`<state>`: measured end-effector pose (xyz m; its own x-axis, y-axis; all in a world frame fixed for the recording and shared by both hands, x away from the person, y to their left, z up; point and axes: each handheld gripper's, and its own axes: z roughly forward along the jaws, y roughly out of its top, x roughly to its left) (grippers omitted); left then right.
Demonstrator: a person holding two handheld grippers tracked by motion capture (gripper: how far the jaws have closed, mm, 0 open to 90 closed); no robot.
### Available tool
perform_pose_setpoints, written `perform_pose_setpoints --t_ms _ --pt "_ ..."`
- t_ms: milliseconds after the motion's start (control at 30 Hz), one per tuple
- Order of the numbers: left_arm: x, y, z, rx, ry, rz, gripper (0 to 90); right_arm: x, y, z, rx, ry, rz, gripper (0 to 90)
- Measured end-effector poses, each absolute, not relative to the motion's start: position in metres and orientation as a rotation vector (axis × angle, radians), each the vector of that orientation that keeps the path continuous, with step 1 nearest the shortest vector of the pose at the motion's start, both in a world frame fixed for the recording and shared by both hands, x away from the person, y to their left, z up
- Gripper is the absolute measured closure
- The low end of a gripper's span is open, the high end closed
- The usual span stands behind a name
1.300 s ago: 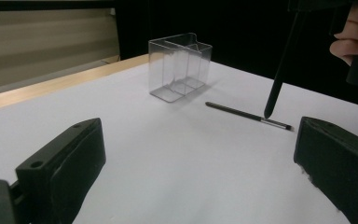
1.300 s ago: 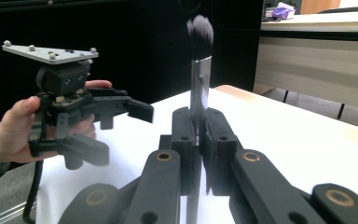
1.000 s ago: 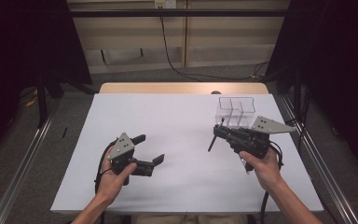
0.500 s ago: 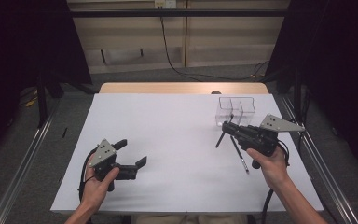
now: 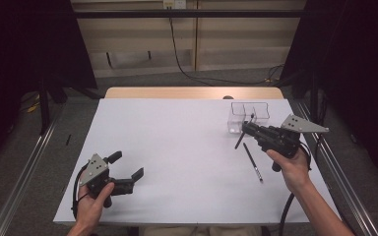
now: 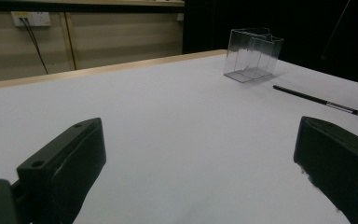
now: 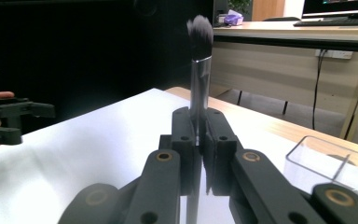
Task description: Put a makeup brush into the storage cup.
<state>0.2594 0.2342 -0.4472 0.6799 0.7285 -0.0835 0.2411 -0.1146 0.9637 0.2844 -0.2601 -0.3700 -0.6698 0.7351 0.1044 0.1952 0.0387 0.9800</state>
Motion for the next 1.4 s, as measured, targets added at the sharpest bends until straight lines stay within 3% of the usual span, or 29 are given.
perform_pose_setpoints --t_ms 700,1400 --pt "0.27 0.25 -0.456 1.656 0.842 0.528 2.0 0.318 -0.288 -0.349 0.996 1.812 1.613 83.9" --pt "0.26 0.246 -0.453 1.677 0.818 0.513 2.0 0.366 -0.276 -0.333 1.034 1.76 1.554 83.9"
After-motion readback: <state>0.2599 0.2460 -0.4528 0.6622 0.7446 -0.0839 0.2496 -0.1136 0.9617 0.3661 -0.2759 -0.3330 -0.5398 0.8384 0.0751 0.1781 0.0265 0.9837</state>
